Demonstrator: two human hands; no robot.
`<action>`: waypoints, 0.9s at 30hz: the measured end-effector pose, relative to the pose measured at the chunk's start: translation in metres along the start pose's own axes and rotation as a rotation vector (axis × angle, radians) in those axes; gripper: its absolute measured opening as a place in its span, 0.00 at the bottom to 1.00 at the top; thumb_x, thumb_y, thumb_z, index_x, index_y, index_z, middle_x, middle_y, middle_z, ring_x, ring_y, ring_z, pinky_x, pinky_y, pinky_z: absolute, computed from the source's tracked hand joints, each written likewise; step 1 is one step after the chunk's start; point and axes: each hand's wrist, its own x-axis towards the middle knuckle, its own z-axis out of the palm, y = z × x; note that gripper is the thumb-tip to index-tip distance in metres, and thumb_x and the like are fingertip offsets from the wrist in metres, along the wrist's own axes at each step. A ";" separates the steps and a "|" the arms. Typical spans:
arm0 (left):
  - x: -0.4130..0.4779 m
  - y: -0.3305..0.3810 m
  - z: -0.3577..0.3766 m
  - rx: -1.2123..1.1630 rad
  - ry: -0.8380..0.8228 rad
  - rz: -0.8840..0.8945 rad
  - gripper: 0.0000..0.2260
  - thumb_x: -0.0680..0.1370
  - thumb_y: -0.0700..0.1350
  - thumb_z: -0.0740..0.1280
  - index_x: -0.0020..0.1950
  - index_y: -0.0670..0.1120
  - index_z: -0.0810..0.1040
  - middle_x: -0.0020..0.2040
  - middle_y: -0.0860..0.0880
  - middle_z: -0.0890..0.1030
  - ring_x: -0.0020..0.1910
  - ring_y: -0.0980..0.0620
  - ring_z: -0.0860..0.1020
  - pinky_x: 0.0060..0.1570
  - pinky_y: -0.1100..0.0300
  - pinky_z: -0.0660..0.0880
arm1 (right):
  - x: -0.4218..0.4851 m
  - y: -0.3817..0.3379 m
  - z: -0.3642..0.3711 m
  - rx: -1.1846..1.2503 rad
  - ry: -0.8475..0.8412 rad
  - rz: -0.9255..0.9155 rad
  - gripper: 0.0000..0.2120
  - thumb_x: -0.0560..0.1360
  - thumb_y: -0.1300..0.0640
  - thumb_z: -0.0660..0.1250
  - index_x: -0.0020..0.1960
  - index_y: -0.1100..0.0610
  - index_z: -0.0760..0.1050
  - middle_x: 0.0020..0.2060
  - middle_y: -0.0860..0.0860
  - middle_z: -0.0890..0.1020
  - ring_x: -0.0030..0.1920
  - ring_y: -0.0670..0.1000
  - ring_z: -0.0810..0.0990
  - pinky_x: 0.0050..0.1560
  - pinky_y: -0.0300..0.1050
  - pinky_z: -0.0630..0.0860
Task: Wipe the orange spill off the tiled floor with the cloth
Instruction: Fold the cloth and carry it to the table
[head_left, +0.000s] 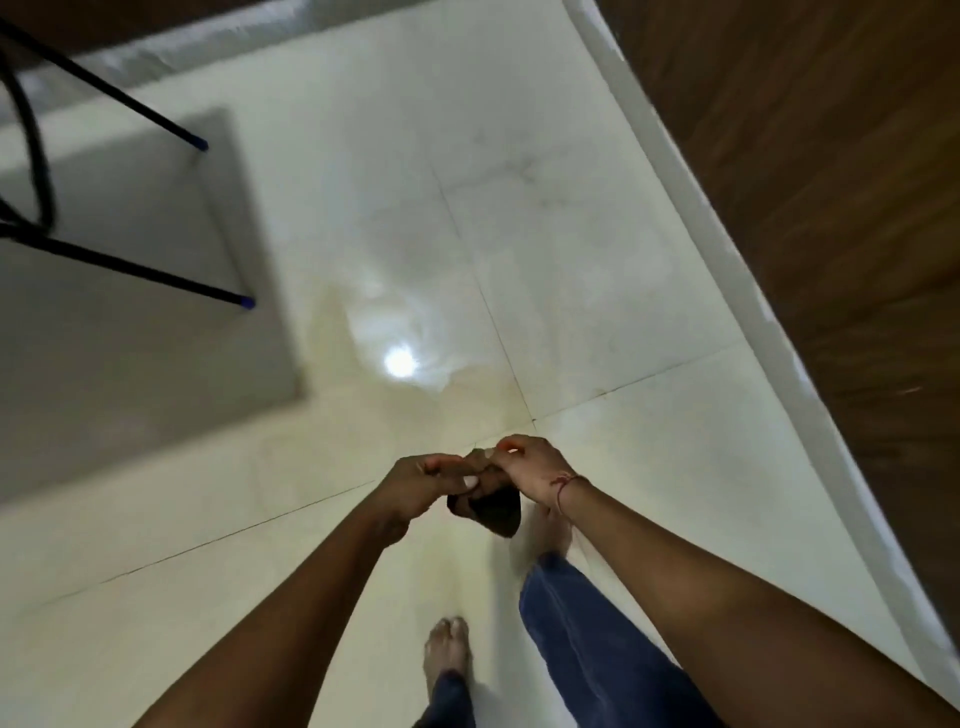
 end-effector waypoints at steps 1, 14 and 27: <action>-0.043 0.018 -0.009 -0.058 -0.022 0.015 0.14 0.72 0.45 0.75 0.57 0.47 0.82 0.48 0.52 0.85 0.48 0.60 0.80 0.44 0.63 0.73 | -0.034 -0.024 -0.005 0.041 -0.015 -0.031 0.12 0.75 0.47 0.68 0.53 0.52 0.80 0.51 0.51 0.82 0.54 0.53 0.79 0.56 0.45 0.75; -0.424 0.063 -0.059 -0.723 0.313 0.483 0.15 0.75 0.45 0.69 0.61 0.46 0.76 0.52 0.43 0.83 0.45 0.44 0.82 0.43 0.48 0.79 | -0.373 -0.218 0.022 0.189 -0.136 -0.654 0.06 0.72 0.59 0.74 0.48 0.55 0.81 0.42 0.46 0.83 0.40 0.41 0.80 0.42 0.35 0.74; -0.677 -0.003 -0.093 -0.826 0.699 0.814 0.11 0.79 0.51 0.65 0.57 0.47 0.78 0.49 0.41 0.84 0.43 0.37 0.82 0.33 0.44 0.78 | -0.593 -0.300 0.138 -0.120 -0.368 -0.907 0.20 0.71 0.51 0.75 0.61 0.52 0.76 0.49 0.51 0.84 0.45 0.48 0.81 0.38 0.42 0.75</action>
